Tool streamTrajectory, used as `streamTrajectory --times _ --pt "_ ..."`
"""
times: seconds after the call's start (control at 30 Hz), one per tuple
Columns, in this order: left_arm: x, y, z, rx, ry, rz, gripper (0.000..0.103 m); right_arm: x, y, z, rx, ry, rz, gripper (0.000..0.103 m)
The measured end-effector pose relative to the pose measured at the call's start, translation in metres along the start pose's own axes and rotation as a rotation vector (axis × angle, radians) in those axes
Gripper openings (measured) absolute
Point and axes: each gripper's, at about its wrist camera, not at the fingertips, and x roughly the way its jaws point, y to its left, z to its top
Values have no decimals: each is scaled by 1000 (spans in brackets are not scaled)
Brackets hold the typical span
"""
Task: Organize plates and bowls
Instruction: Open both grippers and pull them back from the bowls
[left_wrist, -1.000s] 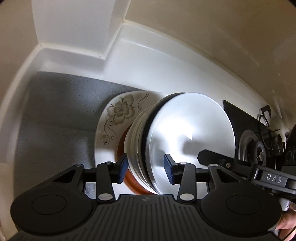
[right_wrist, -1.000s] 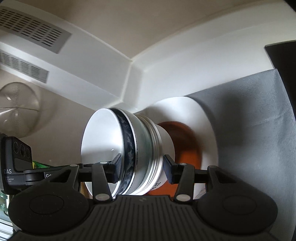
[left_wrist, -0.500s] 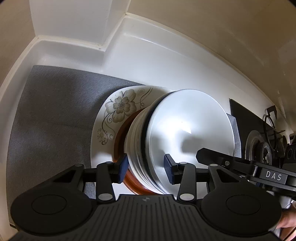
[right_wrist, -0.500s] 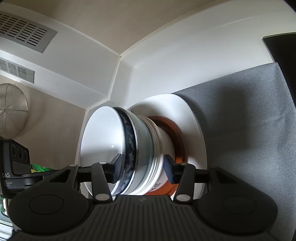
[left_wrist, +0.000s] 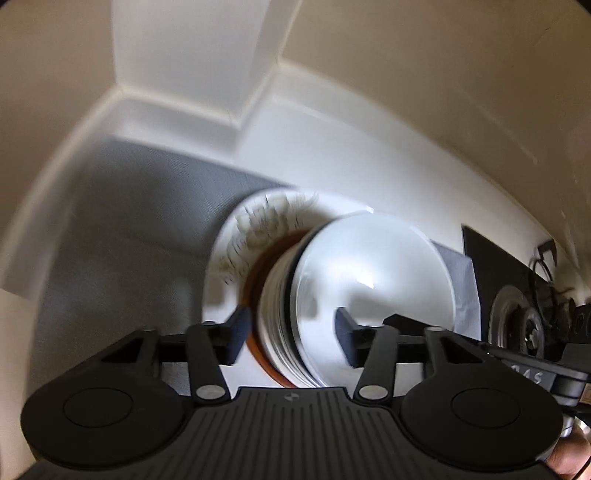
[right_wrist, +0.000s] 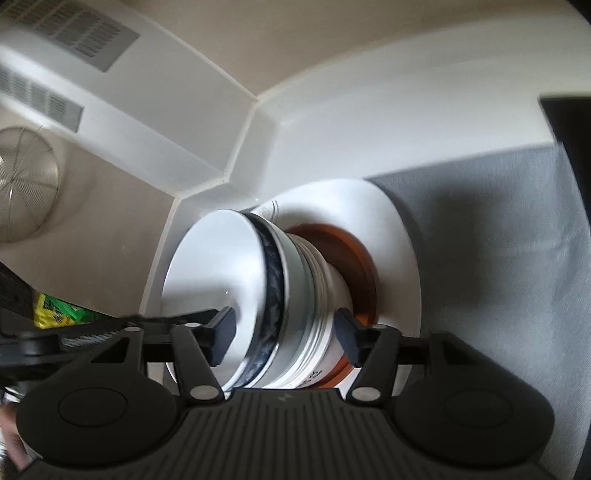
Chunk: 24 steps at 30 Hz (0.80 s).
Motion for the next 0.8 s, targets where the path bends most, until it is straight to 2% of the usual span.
streamTrajectory --times 0.13,0.17,0.3,0.4,0.47,0.53,0.6,0.67,0.73,0.8 --pt "-44 -16 -13 80 -119 130 65 -30 18 -11 -80 -108 -54 82" --pt "-58 -18 -17 83 -136 135 71 -42 25 -16 -97 -141 -90 83" --pt "-123 -25 -34 77 -195 49 89 -99 76 -49 -183 -278 -249 91" --pt "-175 -37 -55 134 -247 51 95 -132 122 -75 -217 -332 -320 96" --pt "-207 -43 -68 128 -270 76 96 -148 153 -94 -235 -345 -376 103" --pt "-232 -46 -81 110 -266 73 97 -159 181 -110 -224 -310 -407 103" --pt "-251 -54 -93 166 -254 67 97 -172 204 -125 -205 -280 -401 103" --pt "-266 -61 -108 241 -276 118 97 -186 221 -138 -184 -287 -397 102" --pt "-280 -64 -123 280 -315 170 97 -194 238 -150 -177 -272 -442 102" --pt "-294 -60 -134 282 -321 163 99 -201 253 -163 -161 -271 -477 102"
